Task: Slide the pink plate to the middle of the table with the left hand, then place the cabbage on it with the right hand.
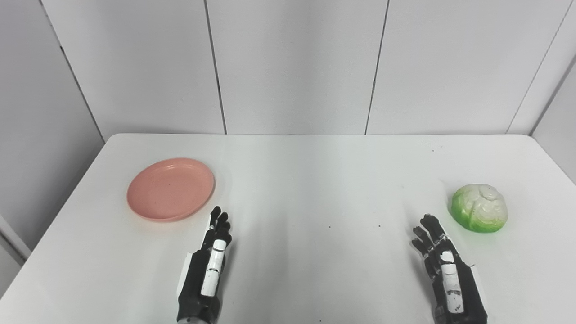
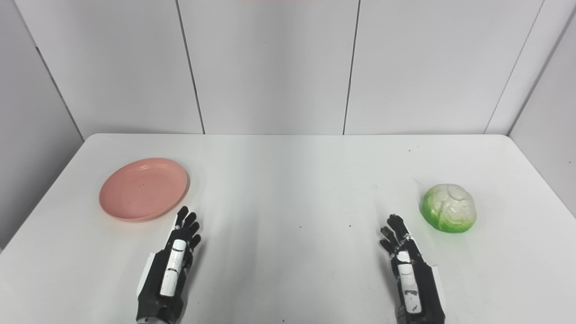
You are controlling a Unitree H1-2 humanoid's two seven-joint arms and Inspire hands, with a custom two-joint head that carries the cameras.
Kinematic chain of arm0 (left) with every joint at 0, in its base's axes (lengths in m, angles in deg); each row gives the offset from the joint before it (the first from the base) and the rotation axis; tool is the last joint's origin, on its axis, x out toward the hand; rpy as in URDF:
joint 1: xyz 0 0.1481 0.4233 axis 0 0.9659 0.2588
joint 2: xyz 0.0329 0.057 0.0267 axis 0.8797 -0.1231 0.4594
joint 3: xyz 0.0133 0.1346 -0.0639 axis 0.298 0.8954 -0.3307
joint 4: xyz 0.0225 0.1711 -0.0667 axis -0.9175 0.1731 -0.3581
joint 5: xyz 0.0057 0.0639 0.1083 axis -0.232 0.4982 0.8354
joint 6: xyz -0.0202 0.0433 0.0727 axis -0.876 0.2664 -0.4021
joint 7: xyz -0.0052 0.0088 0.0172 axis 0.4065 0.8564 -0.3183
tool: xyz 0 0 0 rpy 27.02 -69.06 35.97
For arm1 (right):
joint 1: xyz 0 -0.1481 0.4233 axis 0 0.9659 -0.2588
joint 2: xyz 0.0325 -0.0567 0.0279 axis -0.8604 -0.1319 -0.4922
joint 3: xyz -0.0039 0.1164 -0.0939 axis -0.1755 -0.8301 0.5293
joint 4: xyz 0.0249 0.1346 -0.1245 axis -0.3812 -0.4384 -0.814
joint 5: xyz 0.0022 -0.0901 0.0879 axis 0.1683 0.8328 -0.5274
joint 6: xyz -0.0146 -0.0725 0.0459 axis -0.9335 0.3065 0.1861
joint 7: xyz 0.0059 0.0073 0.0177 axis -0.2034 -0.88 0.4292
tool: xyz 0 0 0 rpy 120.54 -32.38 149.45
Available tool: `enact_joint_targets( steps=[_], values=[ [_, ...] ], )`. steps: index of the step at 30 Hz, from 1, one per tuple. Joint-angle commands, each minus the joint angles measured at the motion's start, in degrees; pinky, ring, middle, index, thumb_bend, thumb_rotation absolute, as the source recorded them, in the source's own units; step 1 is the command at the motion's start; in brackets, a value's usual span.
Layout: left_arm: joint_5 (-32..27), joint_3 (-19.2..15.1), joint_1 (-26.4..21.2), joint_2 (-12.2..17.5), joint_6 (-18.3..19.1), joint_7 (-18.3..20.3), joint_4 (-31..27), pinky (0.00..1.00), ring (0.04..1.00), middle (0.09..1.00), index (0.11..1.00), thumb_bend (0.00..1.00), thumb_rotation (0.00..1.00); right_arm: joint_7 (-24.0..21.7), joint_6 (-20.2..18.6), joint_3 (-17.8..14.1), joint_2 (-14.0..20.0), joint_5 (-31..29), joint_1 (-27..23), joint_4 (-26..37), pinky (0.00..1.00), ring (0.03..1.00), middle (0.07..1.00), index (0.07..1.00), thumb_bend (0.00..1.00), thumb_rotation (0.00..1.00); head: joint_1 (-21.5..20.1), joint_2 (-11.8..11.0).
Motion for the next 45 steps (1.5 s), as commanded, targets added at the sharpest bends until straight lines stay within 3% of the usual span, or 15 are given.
enact_joint_targets(
  steps=[1,10,18,23,27,30,33,38,42,45],
  values=[
    [0.9,0.8,3.5,0.3,-2.7,-0.4,0.3,1.00,1.000,1.000,1.000,0.62,0.88,-1.3,1.0,-0.2,1.2,-1.0,0.8,-2.1,0.94,0.920,0.946,0.906,0.86,0.90,1.4,-0.5],
    [3.8,2.9,2.8,-1.1,-10.3,-3.7,4.8,1.00,1.000,1.000,1.000,0.56,0.87,-4.2,2.5,-2.5,3.0,-3.9,0.1,-6.1,0.95,0.940,0.965,0.925,0.84,0.91,5.9,-3.6],
    [4.5,4.0,2.0,-1.9,-14.0,-5.4,7.4,1.00,1.000,1.000,1.000,0.56,0.86,-6.4,4.5,-3.8,4.2,-5.6,-1.0,-10.2,0.97,0.955,0.980,0.940,0.82,0.94,9.0,-6.1],
    [1.9,2.5,-0.5,-2.3,-10.7,-6.3,2.2,1.00,0.997,1.000,1.000,0.62,0.87,-7.7,4.3,-4.2,4.5,-6.7,-1.3,-11.2,1.00,0.969,0.987,0.947,0.81,0.95,9.7,-6.8],
    [-1.7,-1.2,-6.0,-1.4,-9.5,-6.9,-2.1,0.94,0.934,0.924,0.905,0.77,0.83,-8.7,5.0,-4.4,4.3,-6.9,-1.7,-12.4,1.00,0.977,0.995,0.961,0.80,0.96,10.4,-7.6],
    [-2.8,-5.2,-14.8,3.0,-6.7,-6.7,-4.9,0.90,0.899,0.891,0.841,0.82,0.84,-8.7,5.5,-4.3,3.9,-6.8,-1.9,-13.0,1.00,0.976,0.995,0.962,0.81,0.96,10.5,-8.5],
    [-3.6,-8.6,-22.8,7.5,-3.6,-7.0,-5.9,0.80,0.845,0.834,0.742,0.80,0.84,-8.3,6.4,-4.3,3.6,-6.1,-2.0,-13.6,1.00,0.975,0.996,0.967,0.81,0.97,10.0,-8.9],
    [-6.0,-12.0,-32.0,13.2,0.7,-7.0,-3.2,0.80,0.832,0.815,0.689,0.83,0.84,-8.1,6.9,-4.3,3.3,-6.1,-2.1,-13.9,1.00,0.968,0.992,0.961,0.82,0.96,9.6,-9.1],
    [-5.1,-14.1,-37.2,17.1,0.6,-7.5,2.1,0.78,0.823,0.810,0.697,0.86,0.84,-8.1,6.4,-4.2,3.2,-6.4,-2.0,-13.6,1.00,0.968,0.991,0.954,0.84,0.95,9.2,-9.1],
    [-4.5,-15.3,-40.4,20.0,-2.0,-7.3,8.9,0.78,0.835,0.817,0.716,0.86,0.83,-8.1,6.5,-4.1,3.1,-6.3,-2.0,-13.5,0.99,0.969,0.989,0.953,0.84,0.95,9.1,-9.0]
  ],
)
